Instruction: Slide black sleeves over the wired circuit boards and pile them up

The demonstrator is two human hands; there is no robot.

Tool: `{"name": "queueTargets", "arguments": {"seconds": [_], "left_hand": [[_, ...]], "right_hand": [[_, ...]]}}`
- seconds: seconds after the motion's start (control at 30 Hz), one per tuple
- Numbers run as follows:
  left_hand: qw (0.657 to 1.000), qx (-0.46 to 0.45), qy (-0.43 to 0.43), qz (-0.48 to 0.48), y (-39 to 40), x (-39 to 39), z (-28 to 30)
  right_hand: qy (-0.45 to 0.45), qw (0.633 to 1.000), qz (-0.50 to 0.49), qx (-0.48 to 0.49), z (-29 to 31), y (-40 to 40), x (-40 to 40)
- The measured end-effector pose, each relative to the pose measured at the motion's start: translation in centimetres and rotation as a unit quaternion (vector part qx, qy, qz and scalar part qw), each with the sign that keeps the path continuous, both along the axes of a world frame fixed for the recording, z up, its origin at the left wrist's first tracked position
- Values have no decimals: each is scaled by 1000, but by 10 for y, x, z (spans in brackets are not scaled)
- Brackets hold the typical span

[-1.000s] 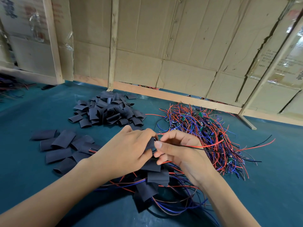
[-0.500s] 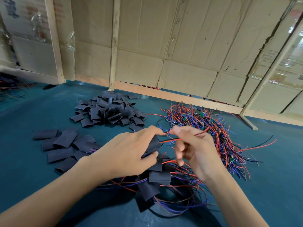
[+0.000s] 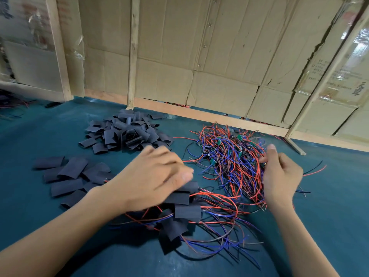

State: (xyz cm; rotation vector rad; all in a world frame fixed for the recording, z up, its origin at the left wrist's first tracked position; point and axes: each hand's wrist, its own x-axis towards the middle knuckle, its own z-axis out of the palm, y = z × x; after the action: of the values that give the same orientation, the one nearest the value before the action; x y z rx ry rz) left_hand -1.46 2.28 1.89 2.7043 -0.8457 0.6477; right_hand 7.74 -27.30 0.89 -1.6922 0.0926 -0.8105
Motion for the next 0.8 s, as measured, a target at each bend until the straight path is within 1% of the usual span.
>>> {"name": "queueTargets", "arguments": {"seconds": [0.07, 0.1, 0.13, 0.17, 0.2, 0.23, 0.27, 0.33, 0.4, 0.43, 0.47, 0.5, 0.53, 0.63, 0.7, 0.73, 0.77, 0.8], "left_hand": [[992, -122, -36, 25, 11, 8, -1], [980, -185, -44, 57, 19, 14, -3], [968, -222, -47, 109, 29, 21, -4], [956, -223, -45, 183, 40, 28, -6], [943, -193, -32, 268, 53, 35, -10], [927, -159, -5, 341, 64, 41, -14], [911, -136, 27, 388, 74, 45, -19], [892, -113, 74, 431, 92, 50, -31], [870, -86, 119, 471, 103, 51, -41], [857, -72, 138, 492, 106, 52, -45], [848, -61, 144, 507, 106, 53, -49], [846, -55, 136, 512, 106, 53, -51], [851, -58, 122, 508, 105, 54, -52], [876, -94, 75, 467, 104, 56, -50], [899, -68, 63, 429, 104, 60, -50], [908, -44, 65, 410, 104, 62, -51], [915, -28, 72, 397, 105, 65, -53], [918, -27, 78, 389, 106, 66, -54]], "right_hand": [[-15, 996, -16, -84, -12, -4, 2], [-27, 992, -10, -124, -16, -4, 3], [-37, 986, -2, -162, -17, -3, 5], [-45, 981, 10, -190, -16, 0, 9], [-51, 977, 29, -204, -12, 5, 13], [-53, 972, 45, -224, -7, 12, 20], [-56, 963, 59, -256, -3, 19, 28], [-43, 935, 87, -342, 3, 34, 48], [23, 895, 127, -427, 4, 47, 67], [74, 866, 150, -471, 3, 52, 75], [124, 828, 165, -521, 3, 56, 83], [160, 791, 168, -565, 5, 61, 88], [181, 769, 164, -590, 8, 66, 92], [212, 740, 140, -623, 16, 76, 101], [228, 708, 124, -657, 16, 78, 105], [233, 704, 118, -660, 14, 80, 106], [236, 710, 109, -655, 12, 82, 106], [234, 724, 97, -642, 10, 84, 105]]}}
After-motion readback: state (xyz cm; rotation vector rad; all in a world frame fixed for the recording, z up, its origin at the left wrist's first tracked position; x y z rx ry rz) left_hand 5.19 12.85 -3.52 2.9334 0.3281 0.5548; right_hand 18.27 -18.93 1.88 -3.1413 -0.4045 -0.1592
